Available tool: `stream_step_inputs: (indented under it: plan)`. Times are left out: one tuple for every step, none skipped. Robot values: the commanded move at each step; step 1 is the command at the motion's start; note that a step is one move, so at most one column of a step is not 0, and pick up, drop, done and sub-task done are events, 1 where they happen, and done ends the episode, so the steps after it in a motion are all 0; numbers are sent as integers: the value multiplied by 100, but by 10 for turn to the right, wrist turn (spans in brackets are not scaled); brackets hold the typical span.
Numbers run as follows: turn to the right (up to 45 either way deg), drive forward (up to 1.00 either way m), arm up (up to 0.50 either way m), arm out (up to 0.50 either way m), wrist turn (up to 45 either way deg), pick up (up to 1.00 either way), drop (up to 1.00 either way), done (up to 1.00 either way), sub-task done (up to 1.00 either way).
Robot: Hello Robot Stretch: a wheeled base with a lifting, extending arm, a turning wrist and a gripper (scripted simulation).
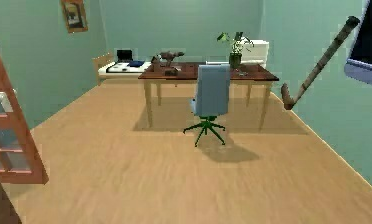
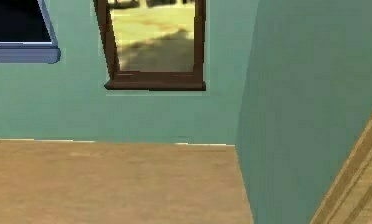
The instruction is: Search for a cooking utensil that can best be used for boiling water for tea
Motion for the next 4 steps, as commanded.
stream_step_inputs:
  plan:
    - [0,50,0,0,0,0,0,0,0]
    - [450,0,0,0,0,0,0,0,0]
    - [150,0,0,0,0,0,0,0,0]
    - [0,20,0,0,0,0,0,0,0]
